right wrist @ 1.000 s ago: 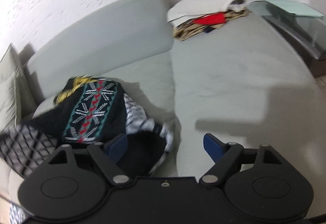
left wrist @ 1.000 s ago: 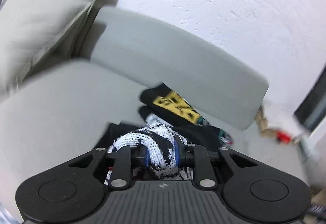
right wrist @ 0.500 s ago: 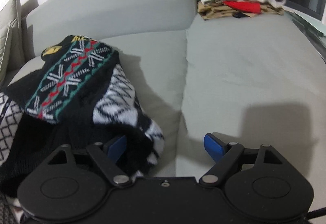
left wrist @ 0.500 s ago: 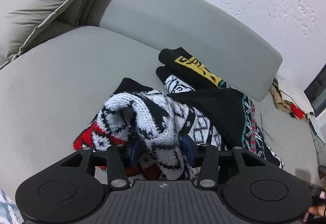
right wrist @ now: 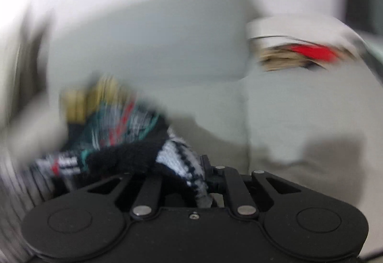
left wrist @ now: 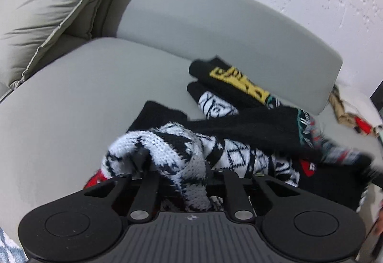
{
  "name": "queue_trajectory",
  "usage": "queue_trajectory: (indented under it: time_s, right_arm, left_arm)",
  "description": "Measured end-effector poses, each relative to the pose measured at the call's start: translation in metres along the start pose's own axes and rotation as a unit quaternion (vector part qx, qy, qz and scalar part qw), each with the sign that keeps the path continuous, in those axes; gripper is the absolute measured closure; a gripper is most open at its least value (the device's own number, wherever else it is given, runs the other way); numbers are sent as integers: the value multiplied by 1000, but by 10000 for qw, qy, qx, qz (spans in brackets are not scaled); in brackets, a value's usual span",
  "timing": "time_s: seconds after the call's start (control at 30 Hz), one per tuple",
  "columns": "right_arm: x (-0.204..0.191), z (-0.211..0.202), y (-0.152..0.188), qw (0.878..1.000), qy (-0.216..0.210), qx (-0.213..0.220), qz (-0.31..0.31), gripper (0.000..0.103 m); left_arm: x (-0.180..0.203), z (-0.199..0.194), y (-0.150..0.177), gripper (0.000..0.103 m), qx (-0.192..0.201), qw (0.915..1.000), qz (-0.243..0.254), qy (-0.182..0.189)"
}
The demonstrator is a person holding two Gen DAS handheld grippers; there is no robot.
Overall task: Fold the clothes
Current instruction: 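Grasp the sweater body with the right gripper while the left gripper holds its part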
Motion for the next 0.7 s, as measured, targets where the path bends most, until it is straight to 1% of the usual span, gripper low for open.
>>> queue_trajectory:
  time_s: [0.03, 0.07, 0.1, 0.17, 0.2, 0.23, 0.3, 0.33, 0.37, 0.4, 0.43, 0.47, 0.53, 0.57, 0.6, 0.63, 0.7]
  right_arm:
    - [17, -9, -6, 9985, -32, 35, 550, 92]
    - [34, -18, -12, 9939, -64, 71, 1098, 92]
    - [51, -27, -18, 9863, -95, 105, 1643, 92]
    - [84, -41, -25, 9647, -153, 104, 2628, 92]
    - [96, -38, -13, 9606, -158, -152, 2771, 92]
    - [104, -33, 0, 9587, -163, -403, 2812, 91]
    - [111, -28, 25, 9557, -284, -759, 2829, 89]
    - [113, -27, 36, 9541, -354, -896, 2835, 86]
    - [113, -29, 42, 9535, -456, -907, 2838, 84]
    - [112, -31, 49, 9528, -558, -919, 2840, 80]
    - [113, -33, 54, 9520, -654, -923, 2846, 73]
    - [114, -36, 56, 9511, -731, -905, 2861, 70]
    - [116, -42, 59, 9492, -886, -868, 2891, 58]
    - [117, -44, 61, 9482, -963, -849, 2906, 55]
    - [119, -47, 63, 9471, -1040, -830, 2921, 49]
    - [120, -50, 65, 9459, -1117, -812, 2935, 45]
    - [122, -55, 68, 9429, -1232, -774, 2996, 41]
  left_arm:
    - [-4, -2, 1, 89, -36, 10000, -55, 9]
    - [-8, -4, 3, 89, -92, 9999, -99, -4]
    - [-13, -4, 7, 89, -178, 9997, -155, 5]
    - [-22, 2, 20, 87, -394, 9989, -248, 112]
    - [-24, 3, 26, 86, -460, 9984, -273, 154]
    - [-26, 5, 31, 83, -499, 9982, -288, 185]
    - [-26, 2, 38, 77, -505, 9981, -294, 203]
    - [-24, -1, 40, 72, -485, 9983, -263, 197]
    - [-22, -5, 42, 68, -465, 9985, -227, 186]
    - [-21, -8, 44, 61, -457, 9985, -223, 179]
    - [-21, -10, 46, 59, -459, 9985, -242, 181]
    - [-21, -12, 48, 58, -462, 9984, -261, 185]
    - [-22, -14, 53, 56, -517, 9977, -354, 240]
    - [-22, -14, 56, 56, -550, 9972, -417, 299]
    - [-23, -13, 58, 56, -584, 9964, -485, 368]
    - [-22, -12, 60, 56, -618, 9955, -557, 443]
    - [-22, -9, 63, 56, -620, 9943, -675, 541]
Point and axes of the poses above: each gripper's, at about its wrist camera, not at the fingertips, and z roughly the way its jaws point, x to its right, y to its underside, the point moved 1 cm from there along z, roughly the way its jaws point
